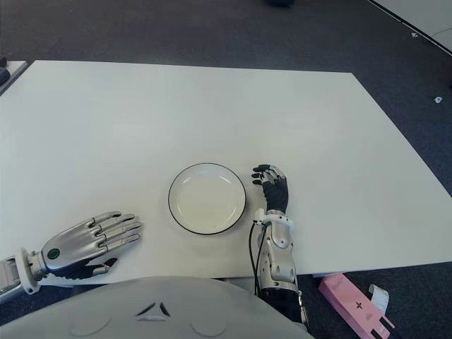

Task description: Put the toothpaste on the table into the plate.

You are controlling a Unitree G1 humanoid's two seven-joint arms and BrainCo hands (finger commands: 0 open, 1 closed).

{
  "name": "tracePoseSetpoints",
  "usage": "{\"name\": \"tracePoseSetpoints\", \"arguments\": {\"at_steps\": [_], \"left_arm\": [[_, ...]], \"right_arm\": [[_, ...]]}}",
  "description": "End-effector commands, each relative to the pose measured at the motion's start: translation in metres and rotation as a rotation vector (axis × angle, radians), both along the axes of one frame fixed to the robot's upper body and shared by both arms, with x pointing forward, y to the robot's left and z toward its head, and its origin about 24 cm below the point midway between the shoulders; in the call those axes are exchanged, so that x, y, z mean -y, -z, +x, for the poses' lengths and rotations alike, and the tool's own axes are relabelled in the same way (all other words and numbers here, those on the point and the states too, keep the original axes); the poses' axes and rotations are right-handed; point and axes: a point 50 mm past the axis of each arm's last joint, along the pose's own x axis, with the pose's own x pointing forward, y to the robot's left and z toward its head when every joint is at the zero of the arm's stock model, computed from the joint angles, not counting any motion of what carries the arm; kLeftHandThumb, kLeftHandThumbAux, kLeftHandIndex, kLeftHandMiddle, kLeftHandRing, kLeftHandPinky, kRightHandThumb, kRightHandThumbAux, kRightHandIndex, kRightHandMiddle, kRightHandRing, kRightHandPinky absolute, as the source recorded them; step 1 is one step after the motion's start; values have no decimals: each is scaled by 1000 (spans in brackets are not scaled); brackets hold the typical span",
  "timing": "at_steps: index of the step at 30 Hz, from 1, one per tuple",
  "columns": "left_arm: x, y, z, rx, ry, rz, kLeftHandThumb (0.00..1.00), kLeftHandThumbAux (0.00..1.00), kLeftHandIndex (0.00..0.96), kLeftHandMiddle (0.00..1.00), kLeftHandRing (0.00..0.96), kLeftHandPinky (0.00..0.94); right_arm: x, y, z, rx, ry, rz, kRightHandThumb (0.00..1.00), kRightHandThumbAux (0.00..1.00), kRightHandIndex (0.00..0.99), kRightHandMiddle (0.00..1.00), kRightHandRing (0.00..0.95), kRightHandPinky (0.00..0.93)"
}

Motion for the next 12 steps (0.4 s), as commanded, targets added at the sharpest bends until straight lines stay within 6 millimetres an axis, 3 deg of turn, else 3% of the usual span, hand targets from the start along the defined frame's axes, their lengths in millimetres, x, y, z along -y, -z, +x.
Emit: {"name": "tracePoseSetpoints", "arguments": {"at_steps": [1, 7, 12], "left_arm": [[-4, 25, -16, -125, -30, 52, 519, 296, 0, 0, 18, 141], [-3, 26, -10, -123, -62, 14, 551, 330, 0, 7, 42, 174], [5, 21, 2, -87, -83, -32, 602, 382, 64, 113, 192, 339]], "right_arm": [[-4, 8, -2, -42, 10, 33, 710, 724, 427, 483, 486, 501], [-4, 8, -1, -41, 7, 34, 709, 724, 427, 485, 489, 504], [-4, 9, 0, -42, 8, 34, 709, 724, 427, 488, 490, 501]]}}
